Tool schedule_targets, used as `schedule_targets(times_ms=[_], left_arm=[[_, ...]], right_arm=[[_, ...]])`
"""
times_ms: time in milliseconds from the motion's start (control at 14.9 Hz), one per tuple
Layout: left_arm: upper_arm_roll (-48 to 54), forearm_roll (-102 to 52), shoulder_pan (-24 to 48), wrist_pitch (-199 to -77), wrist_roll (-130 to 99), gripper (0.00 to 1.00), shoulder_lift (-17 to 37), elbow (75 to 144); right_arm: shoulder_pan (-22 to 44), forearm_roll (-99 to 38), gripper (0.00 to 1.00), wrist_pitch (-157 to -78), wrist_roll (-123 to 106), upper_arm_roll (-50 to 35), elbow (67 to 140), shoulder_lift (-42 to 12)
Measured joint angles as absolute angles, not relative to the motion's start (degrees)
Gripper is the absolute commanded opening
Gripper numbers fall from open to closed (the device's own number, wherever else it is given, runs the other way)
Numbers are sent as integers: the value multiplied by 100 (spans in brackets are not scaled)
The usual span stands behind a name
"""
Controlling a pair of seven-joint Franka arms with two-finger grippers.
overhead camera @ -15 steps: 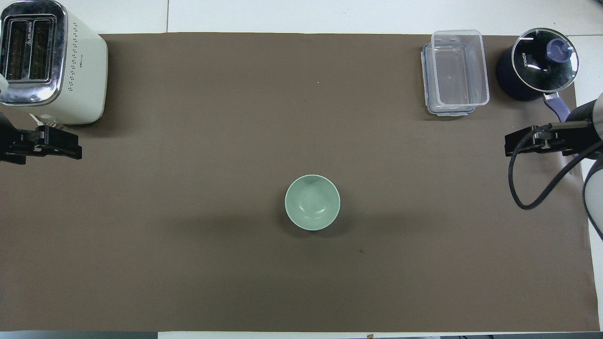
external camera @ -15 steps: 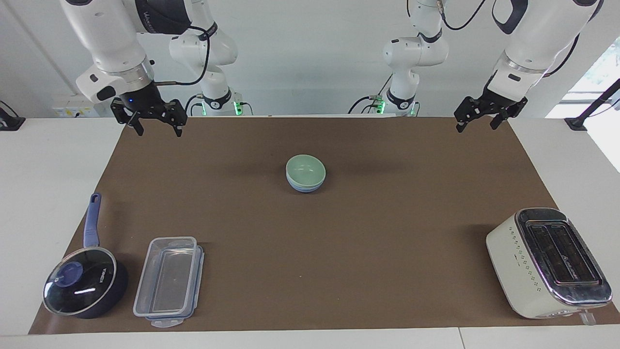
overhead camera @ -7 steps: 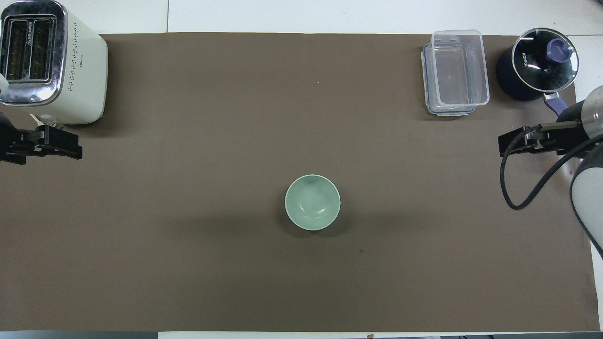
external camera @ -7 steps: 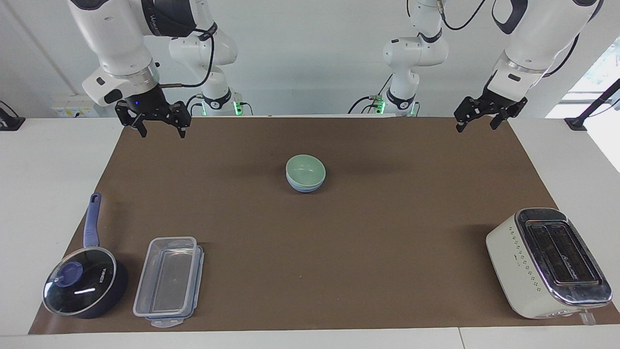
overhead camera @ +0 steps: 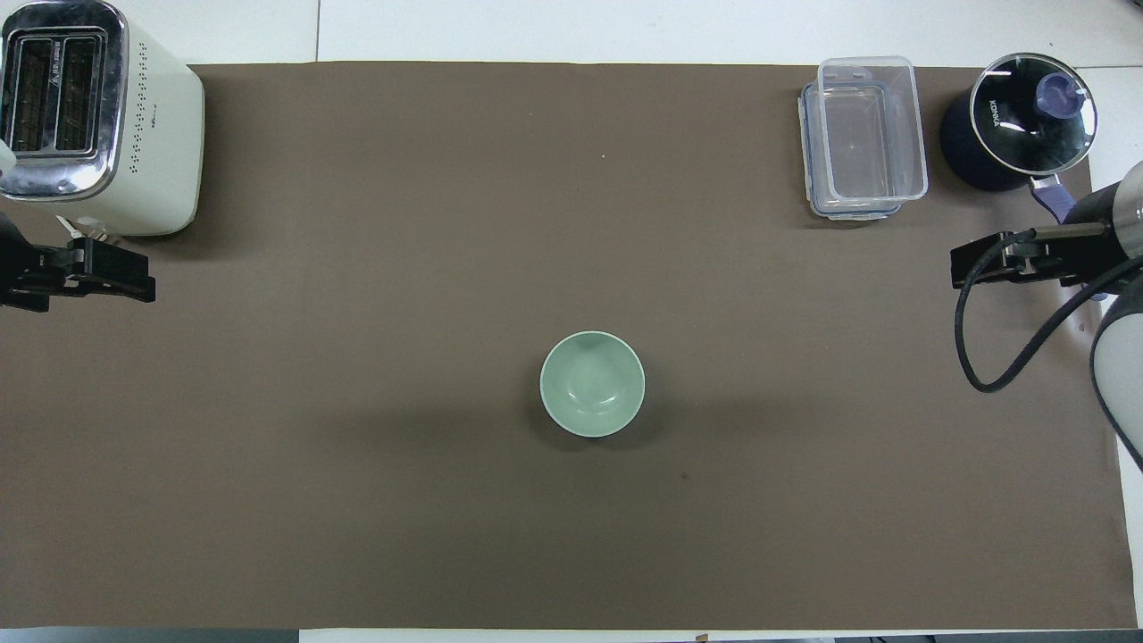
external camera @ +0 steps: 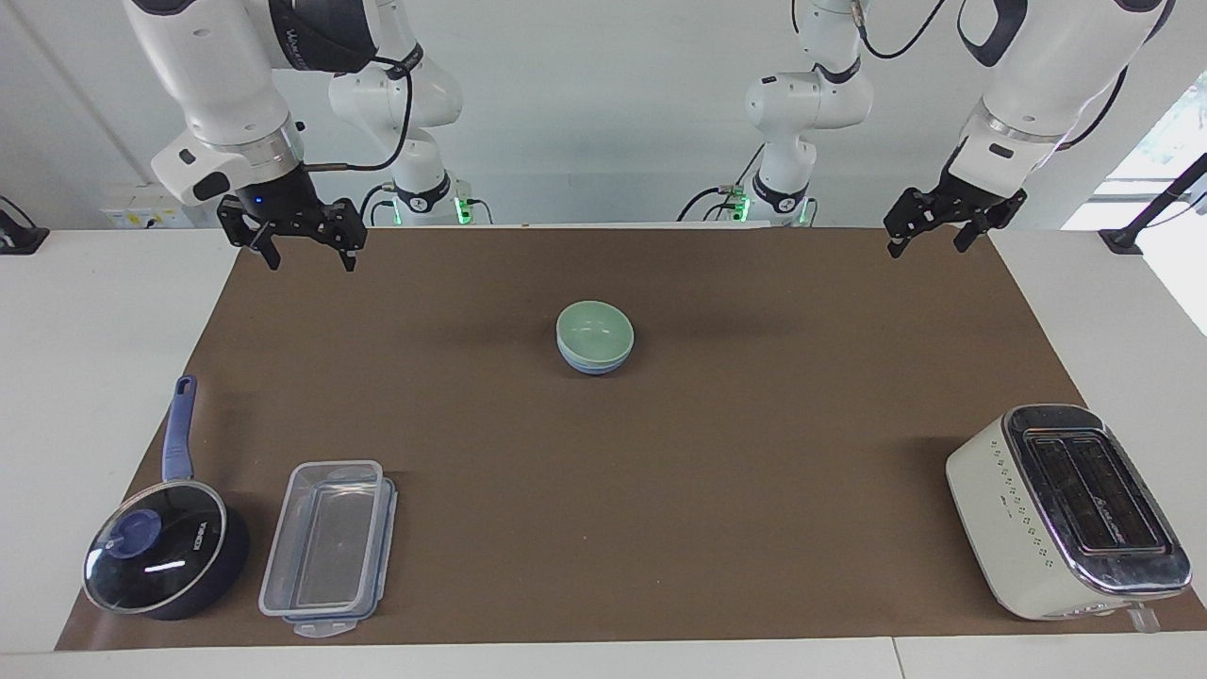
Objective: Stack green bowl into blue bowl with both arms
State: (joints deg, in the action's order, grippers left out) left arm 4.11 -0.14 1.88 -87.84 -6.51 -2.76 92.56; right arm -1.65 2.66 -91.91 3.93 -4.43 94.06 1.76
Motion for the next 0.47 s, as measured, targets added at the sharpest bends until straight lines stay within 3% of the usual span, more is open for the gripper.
schedule_targets(times_ms=[471], left_arm=[[411, -14, 188, -8784, -651, 100, -276, 9256]], right_arm=[[-121, 210, 100, -9237, 402, -312, 9385, 174]])
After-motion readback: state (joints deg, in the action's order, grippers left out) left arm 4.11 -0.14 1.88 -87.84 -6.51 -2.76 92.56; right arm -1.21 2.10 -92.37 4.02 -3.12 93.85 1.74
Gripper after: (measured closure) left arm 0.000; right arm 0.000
